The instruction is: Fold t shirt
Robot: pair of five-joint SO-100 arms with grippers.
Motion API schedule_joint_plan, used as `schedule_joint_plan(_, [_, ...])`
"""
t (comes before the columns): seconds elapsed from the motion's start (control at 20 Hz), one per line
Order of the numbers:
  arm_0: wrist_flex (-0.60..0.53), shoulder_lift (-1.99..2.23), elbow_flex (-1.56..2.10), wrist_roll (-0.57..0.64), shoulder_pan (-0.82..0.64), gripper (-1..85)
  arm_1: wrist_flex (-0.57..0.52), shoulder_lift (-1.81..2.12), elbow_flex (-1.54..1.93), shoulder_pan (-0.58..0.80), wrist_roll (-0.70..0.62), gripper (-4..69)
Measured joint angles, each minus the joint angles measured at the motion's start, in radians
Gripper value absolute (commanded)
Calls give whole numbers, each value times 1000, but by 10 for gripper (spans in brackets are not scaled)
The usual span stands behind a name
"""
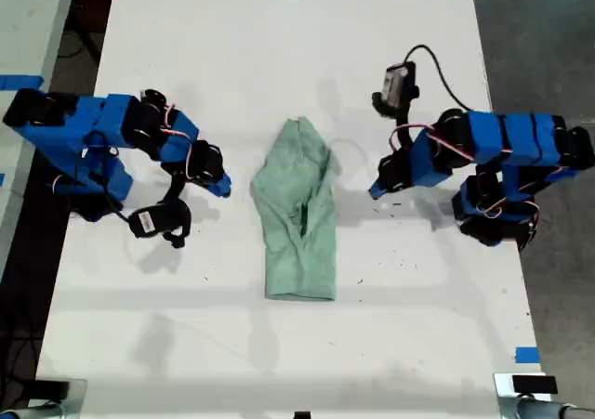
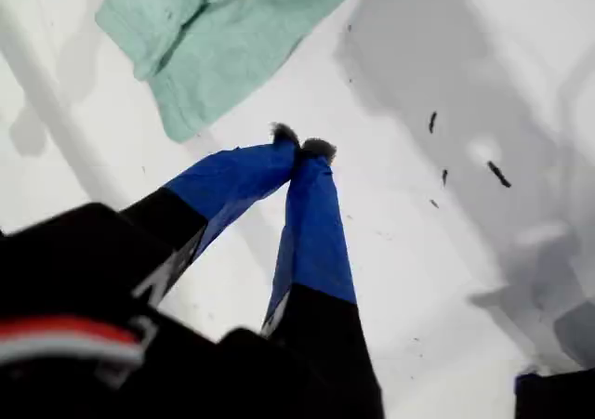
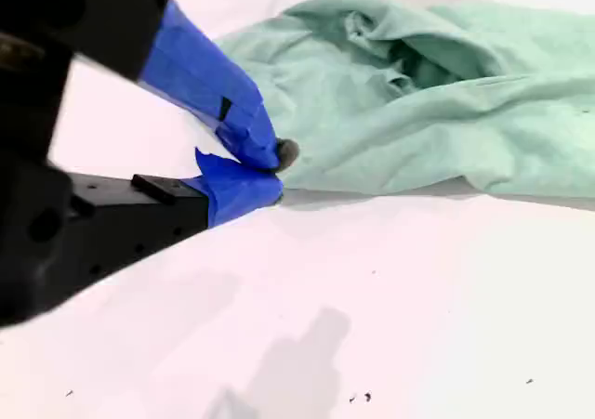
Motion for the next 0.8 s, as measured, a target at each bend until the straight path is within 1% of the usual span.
schedule_joint_plan(0.05, [20,-132,-137,-6,40,15,5,-140,-106,-49,23,13])
schedule_joint_plan(0.2, [29,-439,-419,-12,132,81,3,-486,-354,-175,75,13])
schedule_joint_plan(0.3, [-28,-540,-491,26,178,98,3,-664,-466,-245,114,27])
schedule_joint_plan(0.35, [-55,-574,-503,41,195,109,-3,-730,-497,-275,135,73])
schedule_joint_plan(0.4, [-83,-604,-508,51,213,119,-17,-773,-508,-299,153,98])
schedule_joint_plan(0.5, [-130,-657,-509,58,247,131,-57,-836,-512,-341,183,123])
schedule_joint_plan(0.65, [-206,-752,-514,58,290,142,-103,-896,-545,-382,199,164])
schedule_joint_plan(0.8, [-291,-821,-518,86,301,149,-129,-989,-643,-393,199,181])
